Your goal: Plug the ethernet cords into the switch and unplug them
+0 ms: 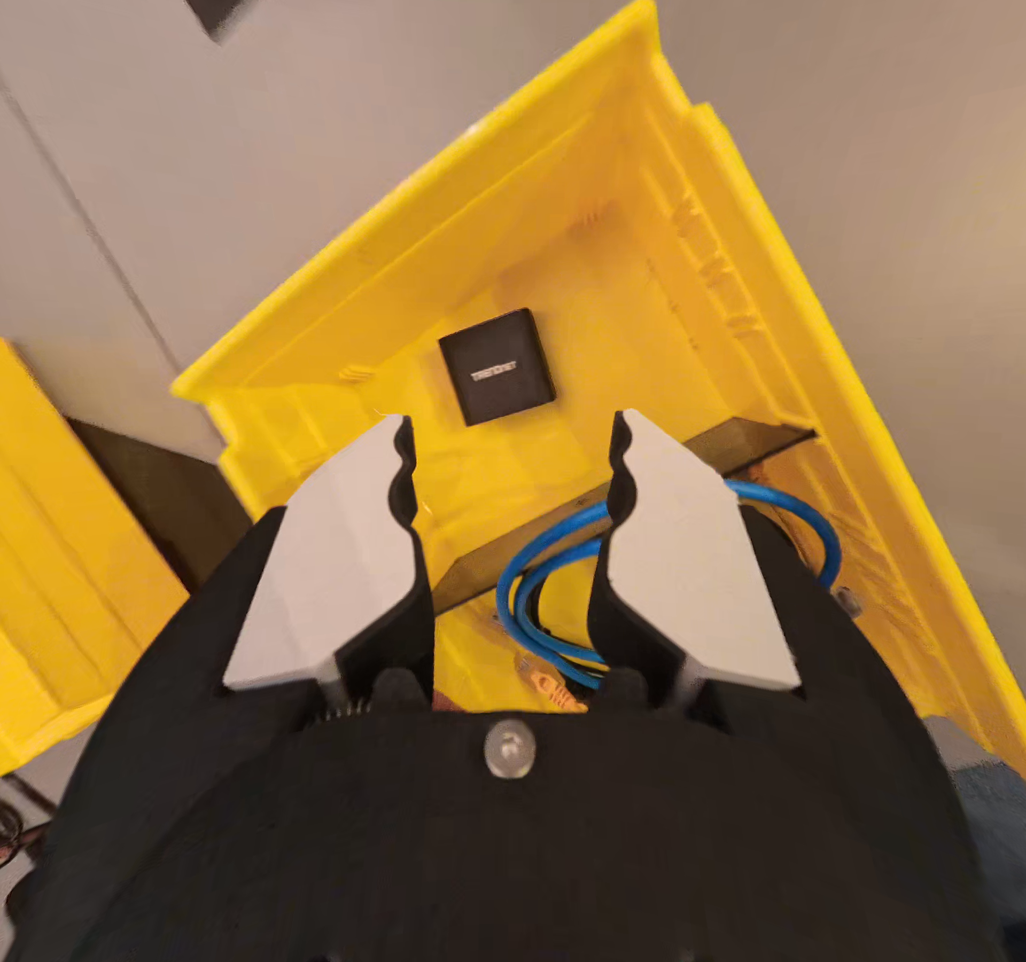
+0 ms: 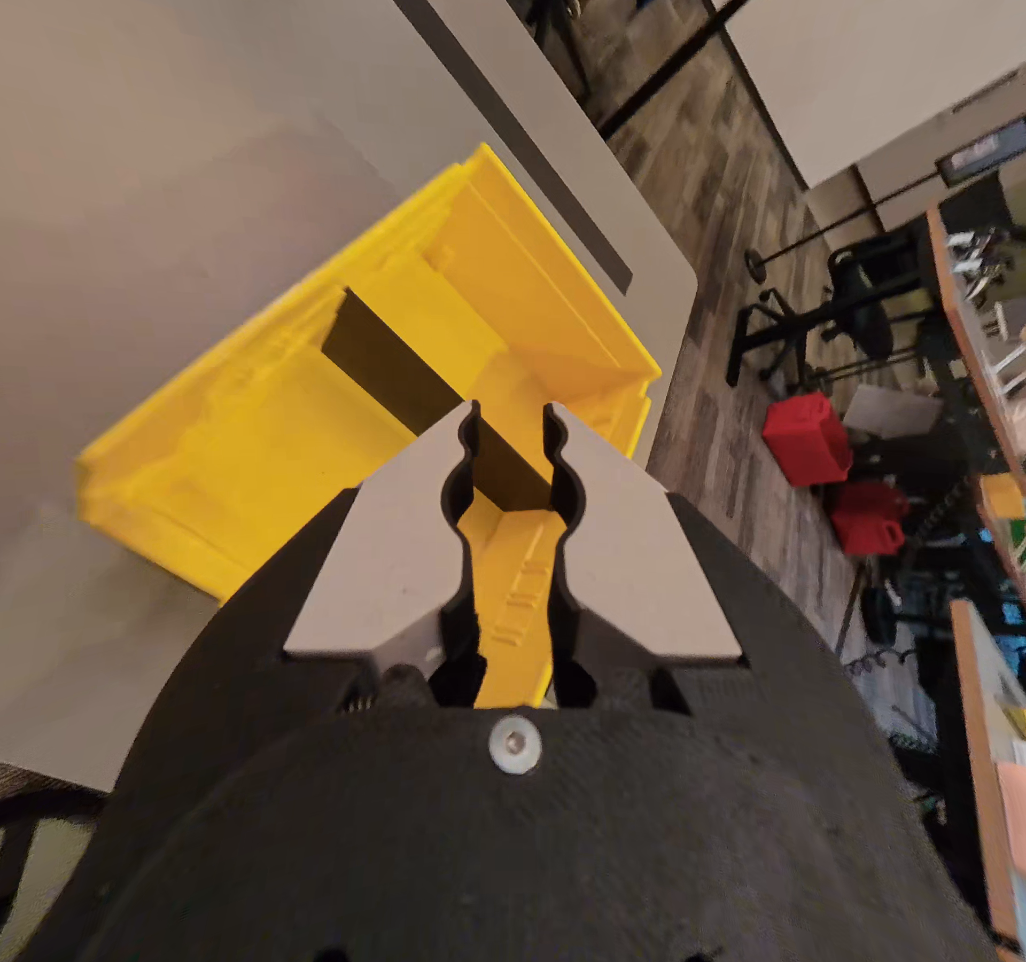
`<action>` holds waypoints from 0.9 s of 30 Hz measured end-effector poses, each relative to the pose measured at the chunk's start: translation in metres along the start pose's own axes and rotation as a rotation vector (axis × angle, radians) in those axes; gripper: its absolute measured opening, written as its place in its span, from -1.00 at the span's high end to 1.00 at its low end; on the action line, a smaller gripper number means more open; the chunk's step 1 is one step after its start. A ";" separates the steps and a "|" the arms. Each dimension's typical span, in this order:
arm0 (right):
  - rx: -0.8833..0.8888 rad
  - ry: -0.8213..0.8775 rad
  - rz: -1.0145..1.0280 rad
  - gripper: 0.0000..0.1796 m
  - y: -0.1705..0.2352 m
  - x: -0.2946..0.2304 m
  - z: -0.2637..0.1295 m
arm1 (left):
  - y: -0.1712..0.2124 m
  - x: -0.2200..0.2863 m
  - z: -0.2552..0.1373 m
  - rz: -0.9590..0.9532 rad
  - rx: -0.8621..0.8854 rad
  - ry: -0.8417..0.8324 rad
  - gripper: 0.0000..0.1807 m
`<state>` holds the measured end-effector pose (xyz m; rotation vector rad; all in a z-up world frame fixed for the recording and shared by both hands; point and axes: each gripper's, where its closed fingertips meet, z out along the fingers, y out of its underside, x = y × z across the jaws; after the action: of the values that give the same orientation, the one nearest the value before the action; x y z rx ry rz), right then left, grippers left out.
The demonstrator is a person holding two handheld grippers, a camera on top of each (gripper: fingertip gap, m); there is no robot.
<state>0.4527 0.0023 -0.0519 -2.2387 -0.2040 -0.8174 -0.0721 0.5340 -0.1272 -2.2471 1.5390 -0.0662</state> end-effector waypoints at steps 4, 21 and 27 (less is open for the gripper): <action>0.071 -0.034 -0.056 0.77 -0.031 -0.027 -0.008 | 0.006 -0.004 0.040 0.058 -0.252 0.026 0.21; 0.232 -0.149 -0.092 0.79 -0.085 -0.079 -0.018 | 0.023 -0.007 0.076 0.082 -0.363 0.088 0.36; 0.382 -0.351 -0.082 0.76 -0.140 -0.139 -0.015 | -0.016 0.008 0.013 0.220 -0.167 0.031 0.36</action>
<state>0.2843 0.1060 -0.0467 -1.9998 -0.5721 -0.3788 -0.0511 0.5361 -0.1349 -2.1918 1.8606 0.0944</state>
